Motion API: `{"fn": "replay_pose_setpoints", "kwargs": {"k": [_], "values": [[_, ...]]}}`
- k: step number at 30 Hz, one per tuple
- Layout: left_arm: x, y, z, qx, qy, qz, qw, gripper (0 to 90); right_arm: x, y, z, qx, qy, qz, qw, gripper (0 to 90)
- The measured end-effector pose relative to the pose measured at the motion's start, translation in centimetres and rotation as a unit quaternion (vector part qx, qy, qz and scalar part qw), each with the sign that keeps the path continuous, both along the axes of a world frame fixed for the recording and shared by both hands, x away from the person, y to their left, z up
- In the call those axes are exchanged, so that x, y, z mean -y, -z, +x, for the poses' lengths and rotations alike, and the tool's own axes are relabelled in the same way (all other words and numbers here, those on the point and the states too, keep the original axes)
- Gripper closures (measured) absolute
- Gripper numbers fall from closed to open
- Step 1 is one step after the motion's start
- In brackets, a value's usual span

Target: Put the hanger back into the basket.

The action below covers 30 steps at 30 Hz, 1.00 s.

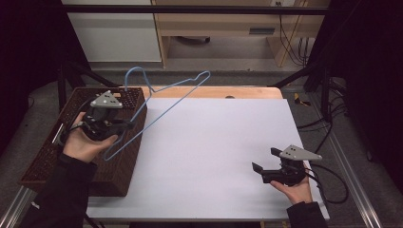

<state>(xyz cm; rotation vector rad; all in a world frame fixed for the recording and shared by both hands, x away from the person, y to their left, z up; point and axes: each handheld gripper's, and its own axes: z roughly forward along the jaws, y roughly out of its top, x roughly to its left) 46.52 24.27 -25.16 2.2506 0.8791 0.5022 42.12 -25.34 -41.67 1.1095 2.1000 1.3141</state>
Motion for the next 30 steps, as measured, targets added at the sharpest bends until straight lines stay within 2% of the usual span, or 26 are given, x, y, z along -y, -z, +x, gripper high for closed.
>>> {"fn": "replay_pose_setpoints", "kwargs": {"k": [2, 3, 7, 8, 9, 14, 18, 22, 24, 28, 29, 30], "values": [[-1.3, -0.1, 0.3, -0.002, -0.01, -0.006, 0.9999, 86.8, 0.0, 0.0, 0.0, -0.001, 0.0, 0.003, 1.0, 9.5], [-1.3, -0.1, 0.3, -0.002, -0.01, -0.006, 0.9999, 86.8, 0.0, 0.0, 0.0, -0.001, 0.0, 0.003, 1.0, 9.5], [-3.0, -0.2, 0.5, 0.0, -0.024, -0.004, 0.9997, 86.8, 0.1, 0.0, 0.0, 0.0, 0.0, 0.002, 1.0, 9.5], [-4.0, -0.2, 0.6, 0.002, -0.033, -0.006, 0.9994, 86.8, 0.1, 0.0, 0.0, -0.001, 0.0, 0.002, 1.0, 9.5], [-4.0, -0.2, 0.6, 0.002, -0.033, -0.006, 0.9994, 86.8, 0.1, 0.0, 0.0, -0.001, 0.0, 0.002, 1.0, 9.5], [-6.3, -0.2, 0.5, 0.012, -0.051, -0.008, 0.9986, 86.9, 0.1, 0.0, 0.0, -0.001, -0.001, 0.001, 1.0, 9.4], [-8.5, 0.2, 0.4, 0.015, -0.065, -0.006, 0.9978, 86.8, 0.1, 0.0, 0.0, 0.0, -0.001, 0.001, 1.0, 8.9], [-9.8, 0.6, 0.3, 0.015, -0.075, -0.004, 0.997, 86.8, 0.1, 0.0, 0.0, 0.0, 0.0, 0.001, 1.0, 8.7], [-10.6, 0.9, 0.3, 0.014, -0.086, -0.013, 0.9961, 86.8, 0.1, 0.0, 0.0, 0.0, 0.001, 0.0, 1.0, 8.6], [-12.1, 1.6, 0.3, 0.01, -0.103, -0.014, 0.9946, 86.8, 0.0, 0.0, 0.0, -0.002, 0.001, 0.001, 1.0, 8.5], [-12.9, 1.9, 0.4, 0.003, -0.109, -0.009, 0.994, 86.8, 0.0, 0.0, 0.0, -0.002, 0.002, -0.001, 1.0, 8.4], [-12.9, 1.9, 0.4, 0.003, -0.109, -0.009, 0.994, 86.8, 0.0, 0.0, 0.0, -0.002, 0.002, -0.001, 1.0, 8.4]]}}
